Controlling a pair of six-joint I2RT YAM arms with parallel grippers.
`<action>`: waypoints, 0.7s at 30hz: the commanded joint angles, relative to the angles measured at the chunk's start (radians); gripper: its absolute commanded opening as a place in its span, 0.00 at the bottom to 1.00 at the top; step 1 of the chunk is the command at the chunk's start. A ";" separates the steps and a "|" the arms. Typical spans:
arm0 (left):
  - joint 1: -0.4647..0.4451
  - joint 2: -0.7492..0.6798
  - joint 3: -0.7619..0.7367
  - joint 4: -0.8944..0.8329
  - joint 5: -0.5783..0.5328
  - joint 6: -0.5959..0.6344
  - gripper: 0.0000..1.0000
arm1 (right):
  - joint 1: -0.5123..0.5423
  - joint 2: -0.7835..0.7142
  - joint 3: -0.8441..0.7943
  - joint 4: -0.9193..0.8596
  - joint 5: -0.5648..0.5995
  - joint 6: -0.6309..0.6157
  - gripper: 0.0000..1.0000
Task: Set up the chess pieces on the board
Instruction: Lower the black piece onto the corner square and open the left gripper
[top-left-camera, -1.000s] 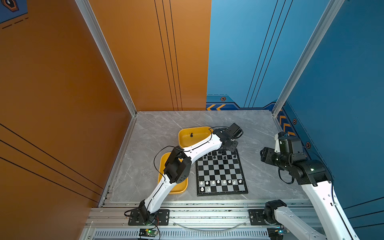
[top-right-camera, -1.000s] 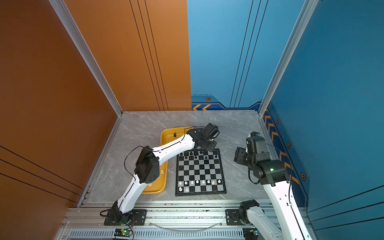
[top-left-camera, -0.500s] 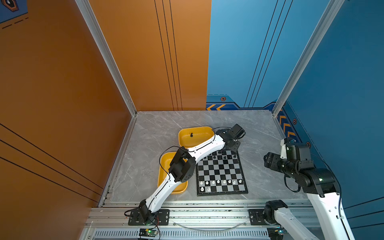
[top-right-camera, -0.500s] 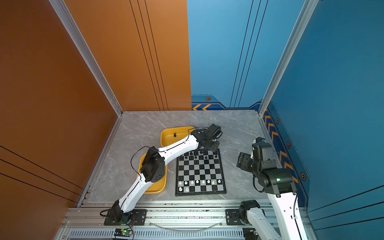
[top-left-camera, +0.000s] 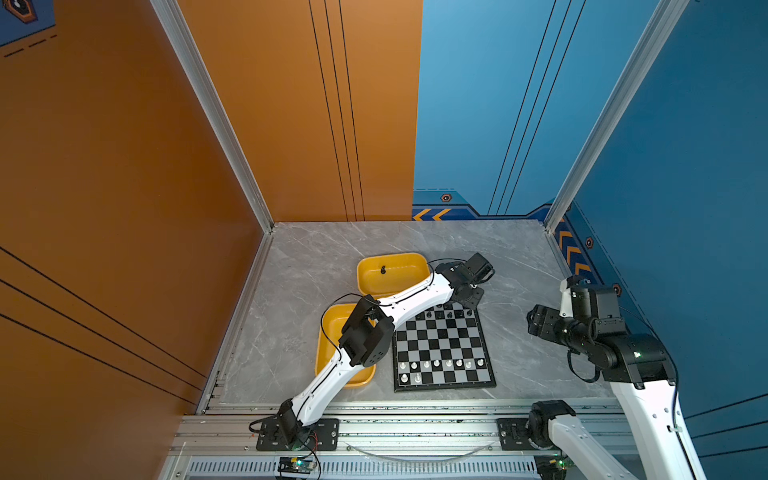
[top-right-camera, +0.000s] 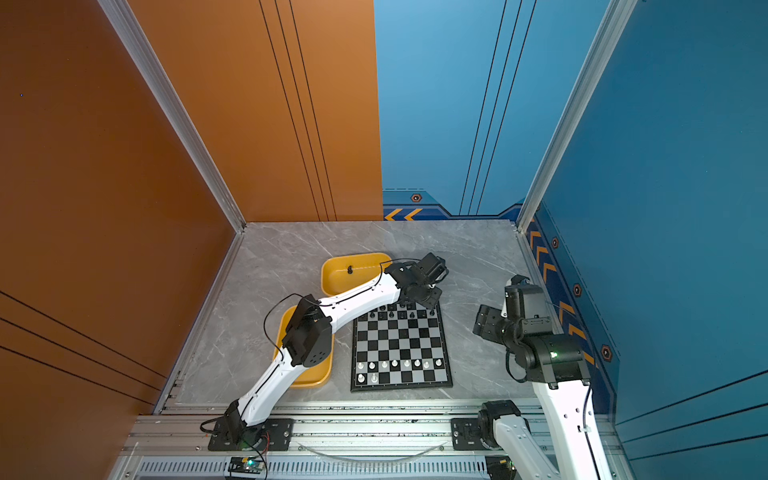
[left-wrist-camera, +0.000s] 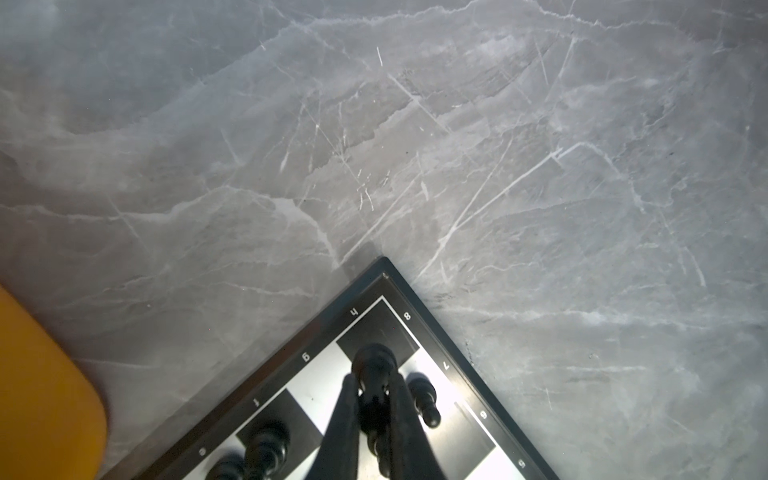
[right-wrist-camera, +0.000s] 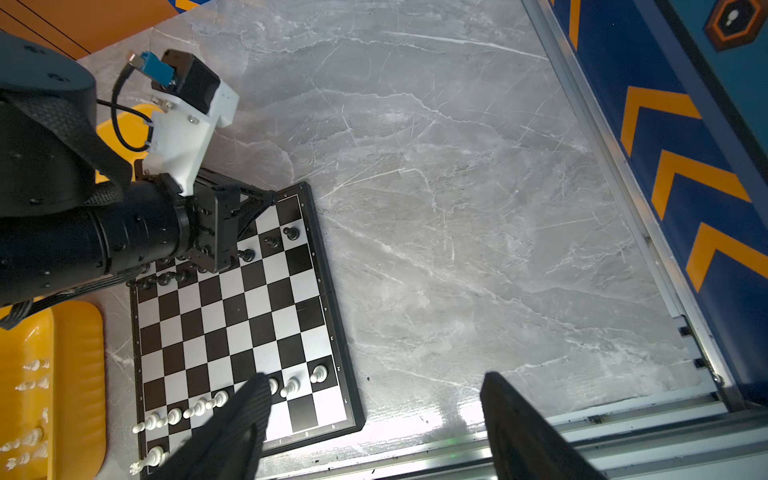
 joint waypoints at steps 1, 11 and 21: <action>-0.007 0.028 -0.015 -0.035 0.016 -0.011 0.12 | -0.013 -0.007 -0.018 -0.031 -0.018 -0.017 0.82; -0.004 0.044 -0.028 -0.035 0.023 -0.015 0.12 | -0.032 -0.014 -0.022 -0.031 -0.031 -0.021 0.83; -0.005 0.058 -0.015 -0.036 0.035 -0.017 0.12 | -0.038 -0.016 -0.025 -0.035 -0.030 -0.020 0.83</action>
